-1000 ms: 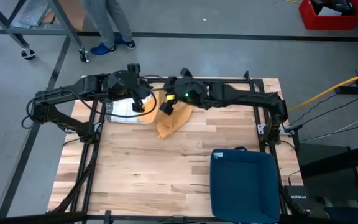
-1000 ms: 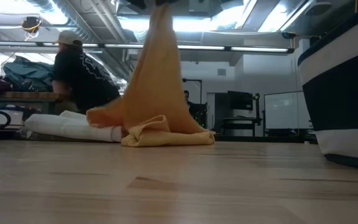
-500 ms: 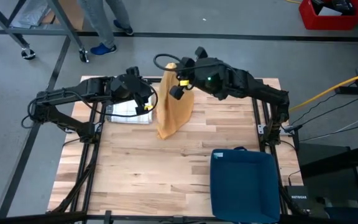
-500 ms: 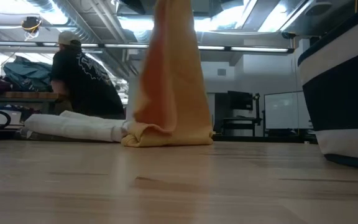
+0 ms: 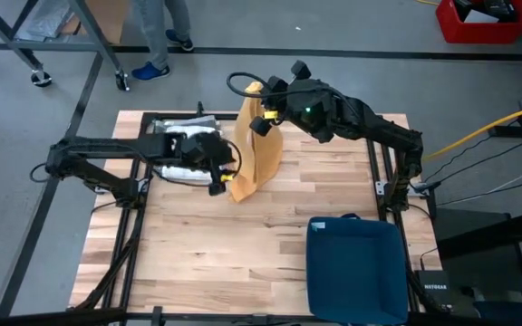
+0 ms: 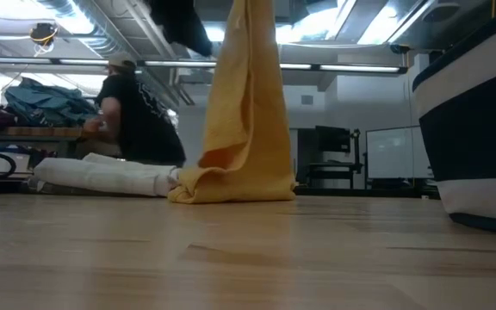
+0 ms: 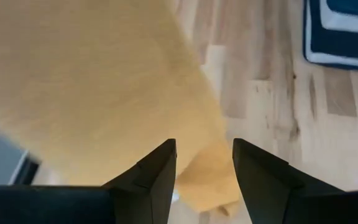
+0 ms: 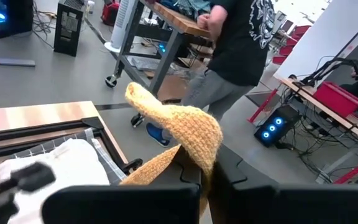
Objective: Fold towel
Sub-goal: Fold the yellow towel
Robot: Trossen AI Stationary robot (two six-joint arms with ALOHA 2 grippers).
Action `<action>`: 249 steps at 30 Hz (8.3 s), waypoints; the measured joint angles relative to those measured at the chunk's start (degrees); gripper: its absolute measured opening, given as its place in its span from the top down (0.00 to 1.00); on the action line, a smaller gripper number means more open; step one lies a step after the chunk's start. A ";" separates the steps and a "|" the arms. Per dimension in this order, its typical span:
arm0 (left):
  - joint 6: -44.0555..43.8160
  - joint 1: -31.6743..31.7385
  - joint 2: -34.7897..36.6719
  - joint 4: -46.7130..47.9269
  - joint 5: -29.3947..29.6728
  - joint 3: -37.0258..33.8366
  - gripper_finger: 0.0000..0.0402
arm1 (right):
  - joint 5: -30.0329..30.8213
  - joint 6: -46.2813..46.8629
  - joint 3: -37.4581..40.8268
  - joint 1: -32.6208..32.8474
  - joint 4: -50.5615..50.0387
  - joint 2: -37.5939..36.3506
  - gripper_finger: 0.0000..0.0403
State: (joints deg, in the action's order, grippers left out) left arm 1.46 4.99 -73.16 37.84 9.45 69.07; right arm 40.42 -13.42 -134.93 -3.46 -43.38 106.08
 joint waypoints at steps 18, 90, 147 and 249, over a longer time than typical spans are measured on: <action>-4.36 -3.28 -6.72 -29.56 0.16 -17.28 0.66 | -0.52 -1.54 0.00 0.04 -0.15 0.00 0.99; -36.22 -7.28 -13.58 -41.07 23.36 -18.22 0.66 | -2.51 -1.82 0.00 0.06 -0.13 0.01 0.99; -84.46 -11.58 -13.53 -67.25 31.07 -39.89 0.66 | -3.32 -0.56 0.02 0.08 -0.20 0.02 0.99; 19.73 -13.00 21.03 -116.25 33.82 -29.37 1.00 | -14.63 -3.57 -0.07 0.06 14.54 -10.24 0.99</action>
State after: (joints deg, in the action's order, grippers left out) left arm 21.19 -8.01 -52.13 -78.40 43.27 39.69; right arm 25.80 -16.99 -135.00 -3.40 -28.84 95.85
